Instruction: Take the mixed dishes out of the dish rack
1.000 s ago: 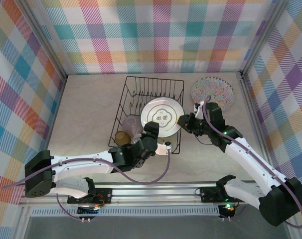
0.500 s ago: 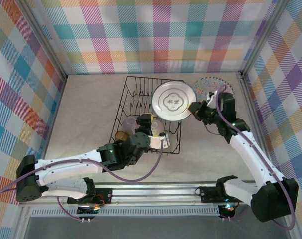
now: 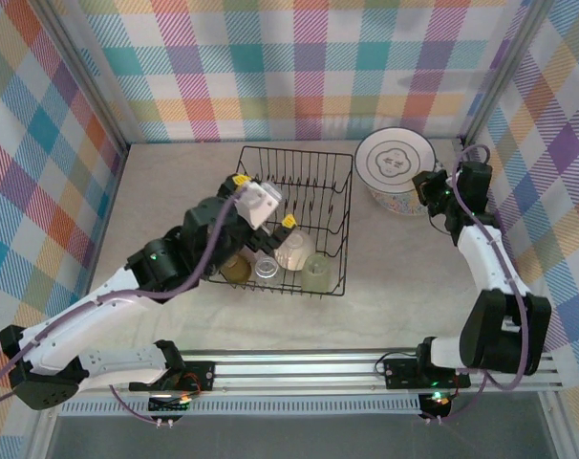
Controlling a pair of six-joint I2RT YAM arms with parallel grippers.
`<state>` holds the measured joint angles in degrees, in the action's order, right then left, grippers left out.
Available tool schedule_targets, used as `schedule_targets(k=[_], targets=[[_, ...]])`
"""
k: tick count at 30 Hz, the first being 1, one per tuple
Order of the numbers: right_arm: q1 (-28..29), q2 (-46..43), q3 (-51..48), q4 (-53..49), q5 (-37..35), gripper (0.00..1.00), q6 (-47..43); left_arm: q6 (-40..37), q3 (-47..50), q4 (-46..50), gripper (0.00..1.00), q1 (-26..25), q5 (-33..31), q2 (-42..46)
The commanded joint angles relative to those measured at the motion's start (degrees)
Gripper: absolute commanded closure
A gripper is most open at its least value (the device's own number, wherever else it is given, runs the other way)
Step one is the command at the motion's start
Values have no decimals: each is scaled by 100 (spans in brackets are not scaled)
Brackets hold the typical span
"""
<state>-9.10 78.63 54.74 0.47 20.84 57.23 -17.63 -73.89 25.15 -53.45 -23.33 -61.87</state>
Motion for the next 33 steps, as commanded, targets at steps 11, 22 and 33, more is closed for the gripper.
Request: schedule_targets(k=[11,22,33], targets=[[-469,1170,-19,1432,-467,100,60,2813,958,690,0,2474,3730,380],[-635,2273,510,1564,-249,100,-66,2883,2019,-315,0,2621,4185,735],[-654,3139,1211,1280,-98,100,-99,2837,2119,-432,0,2633,4342,790]])
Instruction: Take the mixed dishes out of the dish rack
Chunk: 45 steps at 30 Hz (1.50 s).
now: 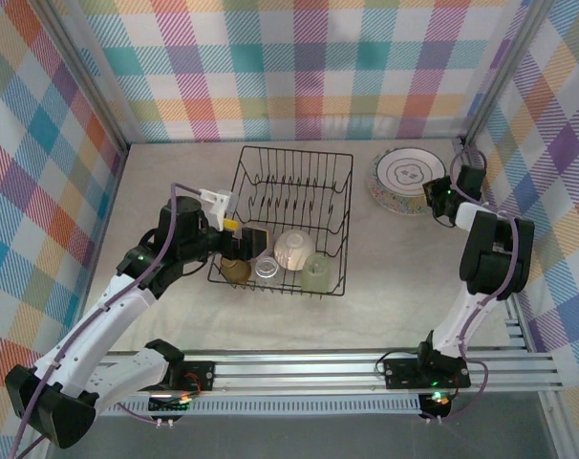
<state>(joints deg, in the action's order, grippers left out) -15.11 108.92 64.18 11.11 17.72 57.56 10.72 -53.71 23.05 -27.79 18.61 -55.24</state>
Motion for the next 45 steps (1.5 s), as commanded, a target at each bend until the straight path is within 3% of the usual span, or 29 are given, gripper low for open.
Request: schedule_targets(k=[1,13,25,36,45], targets=[[-56,149,293,194,215,100,-138,-6,107,-222,0,76,143,128],[-89,563,735,-191,391,95,-208,-53,114,-209,0,72,136,91],[-123,831,1019,-583,522,80,-263,-105,140,-209,0,76,124,137],[-135,744,1144,-962,427,41,-400,-118,169,-222,0,81,99,154],[-135,524,1131,-1285,295,23,-497,-140,176,-204,0,82,59,154]])
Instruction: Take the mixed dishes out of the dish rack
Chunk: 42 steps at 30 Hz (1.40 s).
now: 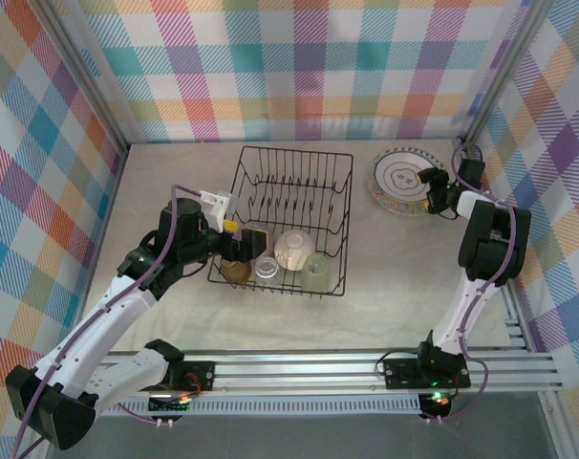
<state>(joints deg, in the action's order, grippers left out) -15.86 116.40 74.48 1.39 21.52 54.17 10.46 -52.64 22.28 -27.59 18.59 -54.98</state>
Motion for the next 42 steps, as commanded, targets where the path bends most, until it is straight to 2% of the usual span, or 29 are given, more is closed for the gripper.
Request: schedule_targets(k=[1,7,17,28,36,42], targets=[[-65,-259,88,-335,-99,22,-161,-114,64,-127,0,61,57,128],[-58,-596,-133,-319,-207,14,-188,-132,70,-110,0,61,22,120],[-60,-1072,-581,-51,-255,7,-61,-141,76,-93,0,62,-12,102],[-45,-903,-434,-420,-223,6,-151,-141,80,-93,0,63,-13,126],[303,-2105,-959,-473,-737,5,-522,-151,79,-93,0,66,0,95],[1098,-3582,-1297,-865,-1290,3,-1210,-133,60,-29,0,70,-146,93]])
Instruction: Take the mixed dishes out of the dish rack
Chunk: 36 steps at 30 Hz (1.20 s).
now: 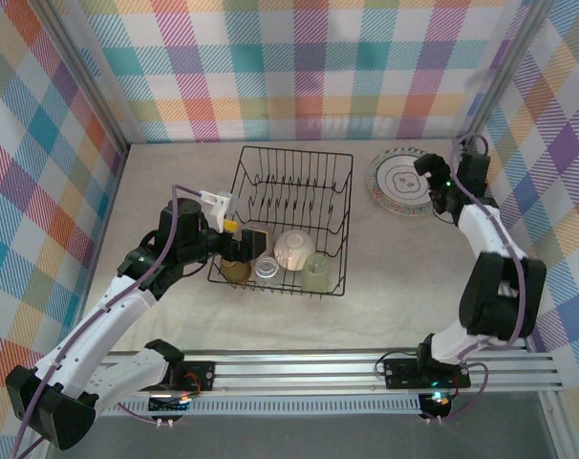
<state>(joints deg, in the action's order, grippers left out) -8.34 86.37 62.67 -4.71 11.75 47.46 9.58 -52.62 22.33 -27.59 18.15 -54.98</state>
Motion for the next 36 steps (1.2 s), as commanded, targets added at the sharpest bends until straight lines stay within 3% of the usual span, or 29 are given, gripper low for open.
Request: schedule_targets(k=[1,9,15,21,31,36], targets=[[521,-794,-131,-370,-374,2,-690,-28,47,-18,0,70,-144,88],[1914,-2203,-73,-1710,-432,1,-1696,678,-310,654,0,94,-1016,-253],[2996,-2552,-65,-2520,-371,1,-2083,1410,19,813,0,416,-1441,-126],[4044,-2679,-229,-2921,-682,1,-2189,1757,533,558,0,1235,-1148,-173],[5108,-2453,-548,-3127,-1060,0,-2113,1747,1059,269,0,1257,-486,-375],[5392,-2174,-454,-3222,-1366,0,-2189,1696,1094,265,5,1231,-36,-556]])
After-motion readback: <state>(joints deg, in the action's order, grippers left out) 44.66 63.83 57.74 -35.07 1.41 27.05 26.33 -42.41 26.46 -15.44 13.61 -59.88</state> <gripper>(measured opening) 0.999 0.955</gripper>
